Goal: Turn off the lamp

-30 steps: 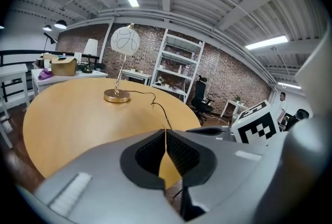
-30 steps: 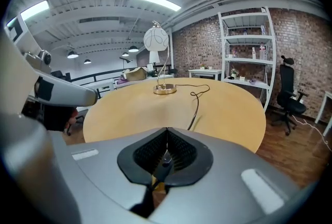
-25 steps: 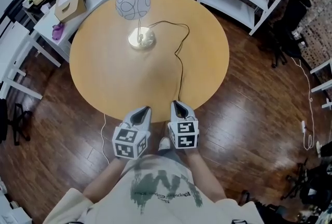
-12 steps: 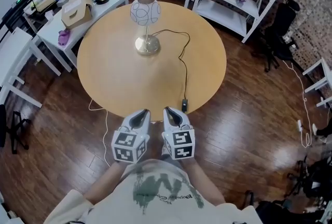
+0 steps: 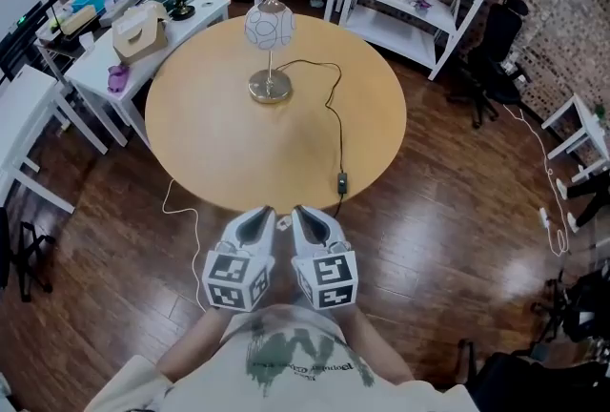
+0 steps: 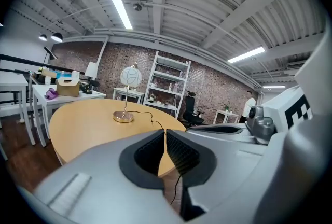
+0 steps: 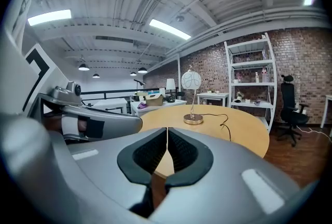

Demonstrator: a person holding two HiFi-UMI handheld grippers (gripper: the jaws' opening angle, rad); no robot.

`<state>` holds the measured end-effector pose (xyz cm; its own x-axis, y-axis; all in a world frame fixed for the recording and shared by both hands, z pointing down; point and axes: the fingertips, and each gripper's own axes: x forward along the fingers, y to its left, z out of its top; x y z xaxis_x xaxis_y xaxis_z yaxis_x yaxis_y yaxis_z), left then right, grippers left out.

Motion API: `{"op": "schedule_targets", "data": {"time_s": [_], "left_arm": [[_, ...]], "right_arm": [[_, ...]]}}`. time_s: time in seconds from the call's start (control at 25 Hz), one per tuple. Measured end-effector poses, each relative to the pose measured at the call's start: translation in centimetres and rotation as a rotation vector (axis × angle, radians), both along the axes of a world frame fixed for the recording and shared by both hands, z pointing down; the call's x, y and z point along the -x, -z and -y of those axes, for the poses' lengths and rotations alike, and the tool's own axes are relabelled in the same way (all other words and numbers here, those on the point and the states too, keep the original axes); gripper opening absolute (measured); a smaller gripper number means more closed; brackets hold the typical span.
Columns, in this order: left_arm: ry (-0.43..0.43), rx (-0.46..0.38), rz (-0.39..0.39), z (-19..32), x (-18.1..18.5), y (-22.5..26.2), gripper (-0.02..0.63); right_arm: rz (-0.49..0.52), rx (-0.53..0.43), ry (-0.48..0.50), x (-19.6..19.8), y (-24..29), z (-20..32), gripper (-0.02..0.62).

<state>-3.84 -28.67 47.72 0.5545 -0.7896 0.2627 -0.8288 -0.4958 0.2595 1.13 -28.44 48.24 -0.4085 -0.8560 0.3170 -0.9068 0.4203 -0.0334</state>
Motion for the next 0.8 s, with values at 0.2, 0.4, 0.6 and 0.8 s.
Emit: {"op": "schedule_targets", "data": {"time_s": [0.2, 0.4, 0.6, 0.8], "left_arm": [[-0.008, -0.035, -0.013, -1.7, 0.8, 1.2, -0.003], [-0.015, -0.041, -0.02, -3.0, 1.6, 1.2, -0.003], [-0.018, -0.048, -0.015, -3.6, 2.3, 1.1, -0.003], [-0.014, -0.052, -0.015, -3.8, 2.8, 1.5, -0.003]], "right_arm": [[-0.014, -0.018, -0.004, 1.2, 1.0, -2.3, 0.0], [-0.005, -0.046, -0.01, 2.2, 1.7, -3.6, 0.0], [0.002, -0.055, -0.019, 2.7, 1.8, -4.3, 0.0], [0.008, -0.062, -0.016, 3.3, 2.3, -4.6, 0.0]]}}
